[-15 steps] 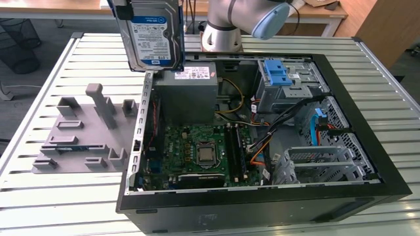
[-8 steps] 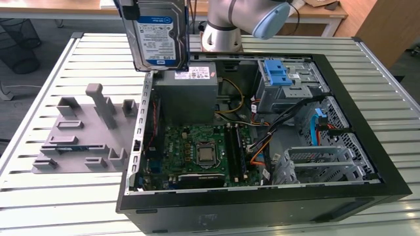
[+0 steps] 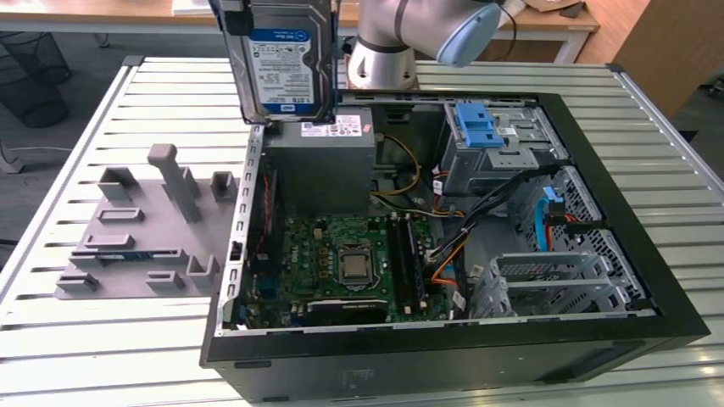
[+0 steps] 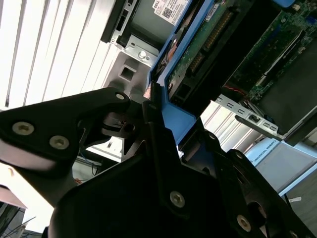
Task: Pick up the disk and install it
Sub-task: 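Pick up the disk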
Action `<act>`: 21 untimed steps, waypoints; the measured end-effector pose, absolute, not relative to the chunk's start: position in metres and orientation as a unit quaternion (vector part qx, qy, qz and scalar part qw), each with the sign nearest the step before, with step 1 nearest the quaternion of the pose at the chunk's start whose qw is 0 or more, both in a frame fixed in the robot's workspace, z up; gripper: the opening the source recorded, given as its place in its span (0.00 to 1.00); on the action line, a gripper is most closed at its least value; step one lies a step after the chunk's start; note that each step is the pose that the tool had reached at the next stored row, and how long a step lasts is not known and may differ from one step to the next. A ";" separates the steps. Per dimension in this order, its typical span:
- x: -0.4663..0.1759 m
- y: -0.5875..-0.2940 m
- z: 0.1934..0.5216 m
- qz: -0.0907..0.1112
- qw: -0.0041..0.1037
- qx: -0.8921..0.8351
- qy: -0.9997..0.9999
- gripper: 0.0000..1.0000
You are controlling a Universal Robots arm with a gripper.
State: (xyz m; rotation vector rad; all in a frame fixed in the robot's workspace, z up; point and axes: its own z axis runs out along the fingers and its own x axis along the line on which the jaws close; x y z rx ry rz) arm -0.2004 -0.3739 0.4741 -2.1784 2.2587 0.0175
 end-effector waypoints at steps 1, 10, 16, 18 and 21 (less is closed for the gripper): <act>-0.200 -0.375 0.474 0.006 0.002 -0.694 0.720 0.36; -0.191 -0.379 0.474 0.006 0.002 -0.694 0.720 0.36; -0.182 -0.379 0.474 0.006 0.002 -0.694 0.720 0.36; -0.180 -0.379 0.474 0.006 0.002 -0.694 0.720 0.36; -0.177 -0.379 0.474 0.006 0.002 -0.694 0.720 0.36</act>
